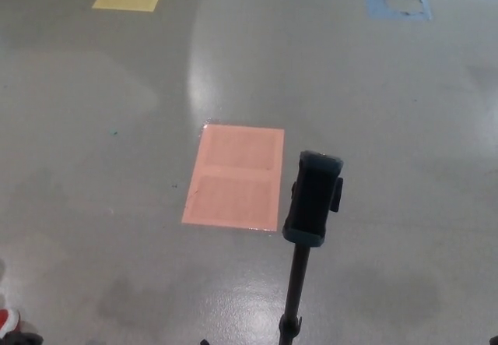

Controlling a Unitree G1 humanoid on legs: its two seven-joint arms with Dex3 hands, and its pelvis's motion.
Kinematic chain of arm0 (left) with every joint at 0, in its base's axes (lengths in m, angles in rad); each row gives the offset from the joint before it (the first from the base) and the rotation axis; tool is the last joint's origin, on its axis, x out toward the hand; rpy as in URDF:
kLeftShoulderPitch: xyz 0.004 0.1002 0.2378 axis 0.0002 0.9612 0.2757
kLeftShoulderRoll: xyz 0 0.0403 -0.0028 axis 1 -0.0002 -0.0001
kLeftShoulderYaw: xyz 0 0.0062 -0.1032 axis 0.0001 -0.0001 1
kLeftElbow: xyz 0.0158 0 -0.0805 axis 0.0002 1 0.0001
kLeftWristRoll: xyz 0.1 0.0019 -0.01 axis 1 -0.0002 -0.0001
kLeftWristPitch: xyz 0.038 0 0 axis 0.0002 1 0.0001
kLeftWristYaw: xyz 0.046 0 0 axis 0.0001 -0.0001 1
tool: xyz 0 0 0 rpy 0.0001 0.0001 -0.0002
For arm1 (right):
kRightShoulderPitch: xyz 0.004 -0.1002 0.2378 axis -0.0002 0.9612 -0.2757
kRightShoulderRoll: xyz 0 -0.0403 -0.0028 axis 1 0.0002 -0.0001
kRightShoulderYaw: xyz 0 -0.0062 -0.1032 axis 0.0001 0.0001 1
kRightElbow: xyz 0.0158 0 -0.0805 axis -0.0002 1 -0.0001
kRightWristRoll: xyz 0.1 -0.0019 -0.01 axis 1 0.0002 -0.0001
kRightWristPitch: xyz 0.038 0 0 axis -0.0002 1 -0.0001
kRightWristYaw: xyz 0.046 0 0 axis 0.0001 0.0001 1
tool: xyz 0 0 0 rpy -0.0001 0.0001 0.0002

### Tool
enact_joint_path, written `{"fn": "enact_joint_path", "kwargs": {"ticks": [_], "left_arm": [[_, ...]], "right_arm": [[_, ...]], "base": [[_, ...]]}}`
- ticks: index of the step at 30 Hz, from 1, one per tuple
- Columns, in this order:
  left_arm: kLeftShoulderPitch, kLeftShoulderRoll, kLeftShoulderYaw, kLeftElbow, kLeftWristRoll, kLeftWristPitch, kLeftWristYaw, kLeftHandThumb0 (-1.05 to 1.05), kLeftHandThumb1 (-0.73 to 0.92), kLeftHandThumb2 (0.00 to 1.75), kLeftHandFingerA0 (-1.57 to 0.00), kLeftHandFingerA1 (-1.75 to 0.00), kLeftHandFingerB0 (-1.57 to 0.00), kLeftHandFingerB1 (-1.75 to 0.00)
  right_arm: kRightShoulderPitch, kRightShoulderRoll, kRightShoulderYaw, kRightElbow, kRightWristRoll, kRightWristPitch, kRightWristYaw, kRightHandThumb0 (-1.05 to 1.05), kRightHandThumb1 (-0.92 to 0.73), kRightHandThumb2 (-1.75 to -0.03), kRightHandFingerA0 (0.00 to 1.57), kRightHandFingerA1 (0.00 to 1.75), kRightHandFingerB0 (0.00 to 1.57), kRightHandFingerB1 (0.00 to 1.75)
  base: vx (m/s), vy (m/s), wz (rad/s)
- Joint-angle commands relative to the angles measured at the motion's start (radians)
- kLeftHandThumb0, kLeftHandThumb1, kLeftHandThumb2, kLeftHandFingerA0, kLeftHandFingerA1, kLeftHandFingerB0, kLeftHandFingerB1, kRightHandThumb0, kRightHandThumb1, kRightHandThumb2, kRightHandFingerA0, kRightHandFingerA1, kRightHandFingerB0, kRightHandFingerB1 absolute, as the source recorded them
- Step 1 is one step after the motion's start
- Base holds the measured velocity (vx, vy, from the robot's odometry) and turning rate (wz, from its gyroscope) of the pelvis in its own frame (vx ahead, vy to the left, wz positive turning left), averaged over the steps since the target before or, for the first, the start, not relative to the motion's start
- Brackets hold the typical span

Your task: The robot uses its left hand to grab the top of a phone stand kept on the floor and rotates it anti-clockwise

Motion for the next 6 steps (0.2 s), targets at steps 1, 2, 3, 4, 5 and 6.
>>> {"fn": "enact_joint_path", "kwargs": {"ticks": [1, 2, 3, 4, 5, 6], "left_arm": [[-0.016, 0.024, 0.005, 0.020, 0.042, -0.047, -0.021, -0.31, 0.57, 1.06, 0.00, -0.48, 0.00, -0.47], [-0.017, 0.025, 0.004, 0.022, 0.047, -0.051, -0.020, -0.31, 0.57, 1.06, 0.00, -0.48, 0.00, -0.47], [-0.018, 0.024, 0.006, 0.024, 0.049, -0.052, -0.020, -0.32, 0.57, 1.06, 0.00, -0.48, 0.00, -0.47], [-0.018, 0.024, 0.007, 0.025, 0.049, -0.054, -0.022, -0.32, 0.57, 1.06, 0.00, -0.48, 0.00, -0.47], [-0.019, 0.024, 0.008, 0.026, 0.051, -0.056, -0.024, -0.32, 0.57, 1.06, 0.00, -0.48, 0.00, -0.47], [-0.019, 0.024, 0.010, 0.026, 0.050, -0.057, -0.025, -0.32, 0.56, 1.06, 0.00, -0.48, 0.00, -0.47]], "right_arm": [[-0.003, 0.000, -0.011, 0.005, 0.006, -0.005, 0.012, -0.48, -0.64, -0.79, 0.40, 0.48, 0.07, 0.30], [-0.003, 0.000, -0.011, 0.005, 0.005, -0.007, 0.012, -0.48, -0.64, -0.79, 0.40, 0.48, 0.07, 0.30], [-0.004, 0.000, -0.013, 0.005, 0.007, -0.005, 0.014, -0.48, -0.63, -0.79, 0.39, 0.48, 0.07, 0.30], [-0.005, -0.001, -0.014, 0.003, 0.007, -0.003, 0.015, -0.49, -0.62, -0.79, 0.40, 0.48, 0.07, 0.30], [-0.005, -0.001, -0.014, 0.002, 0.006, -0.001, 0.015, -0.49, -0.62, -0.79, 0.40, 0.48, 0.07, 0.30], [-0.007, -0.001, -0.014, 0.002, 0.006, 0.001, 0.016, -0.49, -0.63, -0.79, 0.40, 0.48, 0.07, 0.30]], "base": [[0.00, 0.000, 0.00], [0.00, 0.000, 0.00], [0.00, 0.000, 0.00], [0.00, 0.000, 0.00], [0.00, 0.000, 0.00], [0.00, 0.000, 0.00]]}}
